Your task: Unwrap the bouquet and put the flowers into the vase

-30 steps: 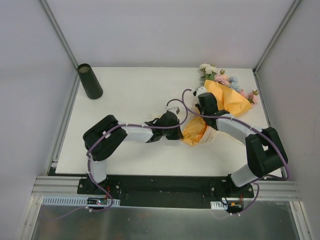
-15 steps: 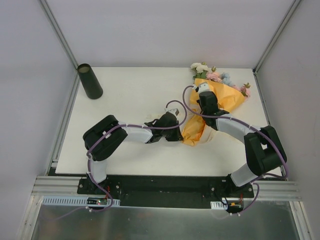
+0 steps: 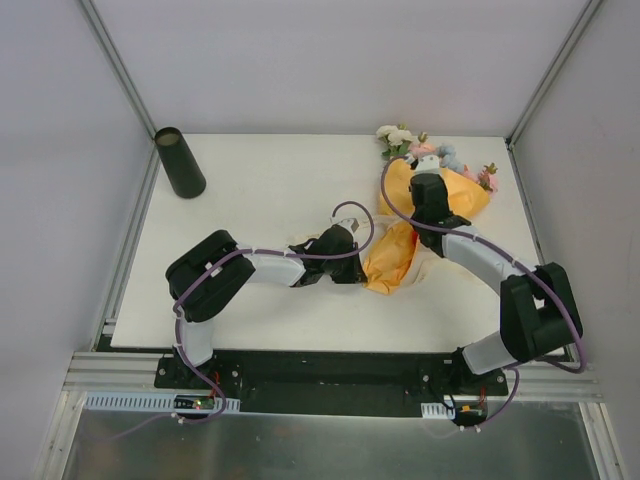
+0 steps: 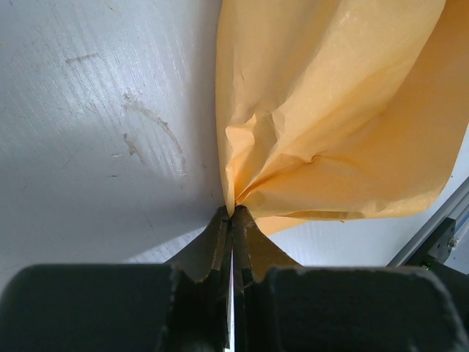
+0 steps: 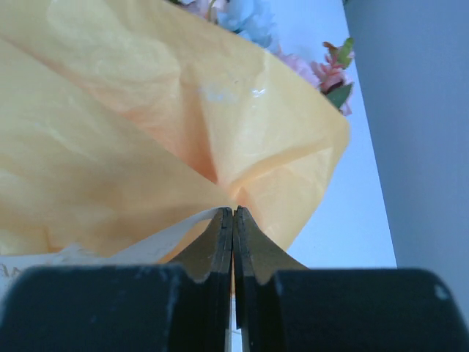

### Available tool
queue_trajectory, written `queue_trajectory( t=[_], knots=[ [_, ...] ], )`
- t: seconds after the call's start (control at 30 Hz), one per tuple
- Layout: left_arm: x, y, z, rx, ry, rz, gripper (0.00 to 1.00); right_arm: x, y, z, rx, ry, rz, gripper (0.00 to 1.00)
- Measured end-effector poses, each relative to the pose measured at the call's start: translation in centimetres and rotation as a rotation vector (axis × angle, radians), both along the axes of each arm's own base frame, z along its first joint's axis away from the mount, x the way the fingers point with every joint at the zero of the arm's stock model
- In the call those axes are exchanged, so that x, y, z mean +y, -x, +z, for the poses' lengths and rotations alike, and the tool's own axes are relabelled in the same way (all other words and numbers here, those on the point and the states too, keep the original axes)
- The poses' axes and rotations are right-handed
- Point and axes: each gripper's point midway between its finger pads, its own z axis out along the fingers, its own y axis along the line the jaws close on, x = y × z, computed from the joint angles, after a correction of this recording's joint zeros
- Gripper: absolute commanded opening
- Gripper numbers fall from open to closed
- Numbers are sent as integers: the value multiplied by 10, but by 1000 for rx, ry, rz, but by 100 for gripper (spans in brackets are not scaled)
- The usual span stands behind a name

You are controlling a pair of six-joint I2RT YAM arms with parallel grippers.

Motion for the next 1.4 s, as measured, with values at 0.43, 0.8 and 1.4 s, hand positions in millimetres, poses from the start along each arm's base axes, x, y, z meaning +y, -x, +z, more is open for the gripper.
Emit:
queue_trajectory(
  t=[0.43,0.8,1.4],
  knots=[
    [0,0,-1,1,0,0,0,-32,1,119,-214,-146,-127,0],
    [0,1,-1,6,2,6,0,-60,2,254,-460,-209,-175,0],
    [3,6,33,-119,-10,-93,91,19,58,191,-195,-637,135,0]
  ],
)
